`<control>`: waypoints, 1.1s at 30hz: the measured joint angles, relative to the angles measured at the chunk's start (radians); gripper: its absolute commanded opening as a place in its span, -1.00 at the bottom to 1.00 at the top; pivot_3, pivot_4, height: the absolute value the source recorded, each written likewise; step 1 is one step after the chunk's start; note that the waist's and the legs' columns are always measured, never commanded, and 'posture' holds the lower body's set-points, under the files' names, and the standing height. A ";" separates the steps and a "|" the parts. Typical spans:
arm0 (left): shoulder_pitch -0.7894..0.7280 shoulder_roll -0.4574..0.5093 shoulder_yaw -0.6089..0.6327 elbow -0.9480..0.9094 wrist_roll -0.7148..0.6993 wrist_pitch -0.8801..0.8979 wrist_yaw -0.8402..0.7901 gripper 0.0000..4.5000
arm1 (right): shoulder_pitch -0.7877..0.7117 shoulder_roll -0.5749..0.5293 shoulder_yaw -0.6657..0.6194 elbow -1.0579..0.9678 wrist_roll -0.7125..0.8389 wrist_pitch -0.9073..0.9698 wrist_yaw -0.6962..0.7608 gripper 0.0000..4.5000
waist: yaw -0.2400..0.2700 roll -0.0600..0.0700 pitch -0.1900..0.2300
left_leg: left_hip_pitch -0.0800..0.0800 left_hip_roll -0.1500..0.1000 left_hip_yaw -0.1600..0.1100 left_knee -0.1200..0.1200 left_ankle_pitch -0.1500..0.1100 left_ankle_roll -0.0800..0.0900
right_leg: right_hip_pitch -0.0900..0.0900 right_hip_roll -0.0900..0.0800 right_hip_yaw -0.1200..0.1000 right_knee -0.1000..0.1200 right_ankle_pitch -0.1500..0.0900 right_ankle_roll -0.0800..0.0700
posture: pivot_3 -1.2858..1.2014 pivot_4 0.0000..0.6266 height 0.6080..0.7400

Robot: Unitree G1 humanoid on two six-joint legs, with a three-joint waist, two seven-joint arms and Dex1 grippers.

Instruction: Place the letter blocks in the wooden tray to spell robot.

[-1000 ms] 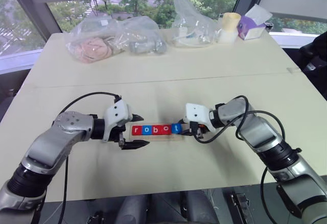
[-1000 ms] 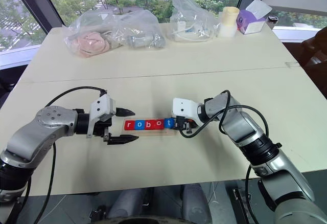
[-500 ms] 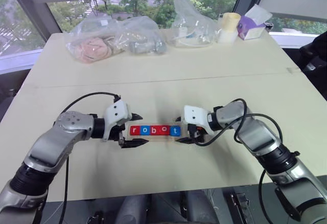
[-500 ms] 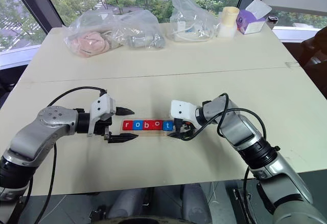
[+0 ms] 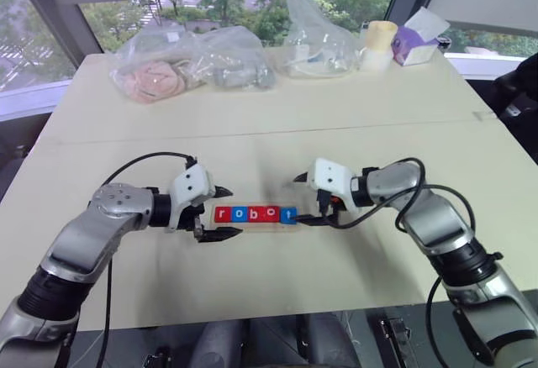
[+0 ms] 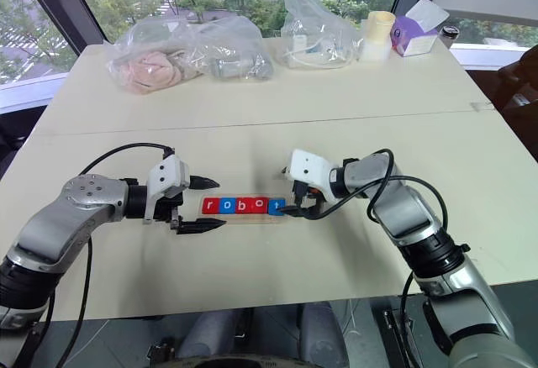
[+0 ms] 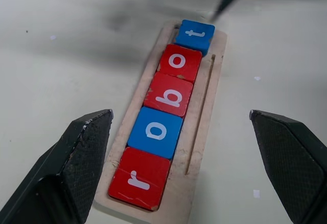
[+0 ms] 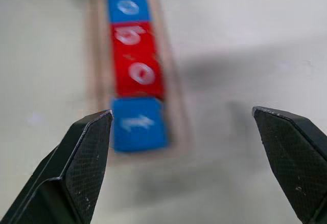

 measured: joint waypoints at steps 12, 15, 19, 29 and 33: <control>0.003 -0.002 0.000 0.000 0.003 0.000 0.001 1.00 | 0.006 -0.019 0.050 0.097 -0.114 -0.171 -0.073 0.99 | 0.002 0.000 0.000 | 0.001 0.000 0.000 0.000 0.000 0.000 | 0.001 0.000 0.000 0.000 0.000 0.000 | 0.03 -0.52 1.00; 0.003 -0.002 0.000 0.000 0.003 0.001 0.002 1.00 | 0.004 -0.012 0.051 0.104 -0.115 -0.176 -0.074 0.99 | 0.001 0.000 0.000 | 0.001 0.000 0.000 0.001 0.000 0.000 | 0.001 0.000 0.000 0.001 -0.001 -0.001 | 0.03 -0.52 1.00; 0.003 -0.004 0.000 0.000 0.003 0.002 0.002 1.00 | 0.005 -0.007 0.045 0.099 -0.098 -0.148 -0.063 0.99 | 0.001 0.000 0.000 | 0.001 0.000 0.000 0.001 0.000 0.000 | 0.001 0.001 0.000 0.001 -0.001 -0.001 | 0.03 -0.52 1.00; 0.006 -0.003 0.007 0.001 -0.002 0.007 0.002 1.00 | 0.009 -0.003 -0.098 0.025 0.094 -0.015 -0.018 0.99 | 0.003 0.000 0.000 | 0.001 0.000 0.000 0.001 0.000 0.000 | 0.001 0.000 0.000 0.001 -0.001 -0.001 | 0.03 -0.52 1.00; 0.024 -0.011 0.090 -0.003 -0.086 0.075 0.013 1.00 | 0.039 -0.034 -0.232 -0.059 0.218 0.137 -0.029 0.99 | 0.004 0.000 0.000 | 0.000 0.000 -0.001 0.000 0.000 0.000 | 0.001 0.000 0.000 0.000 0.000 0.000 | 0.03 -0.52 1.00</control>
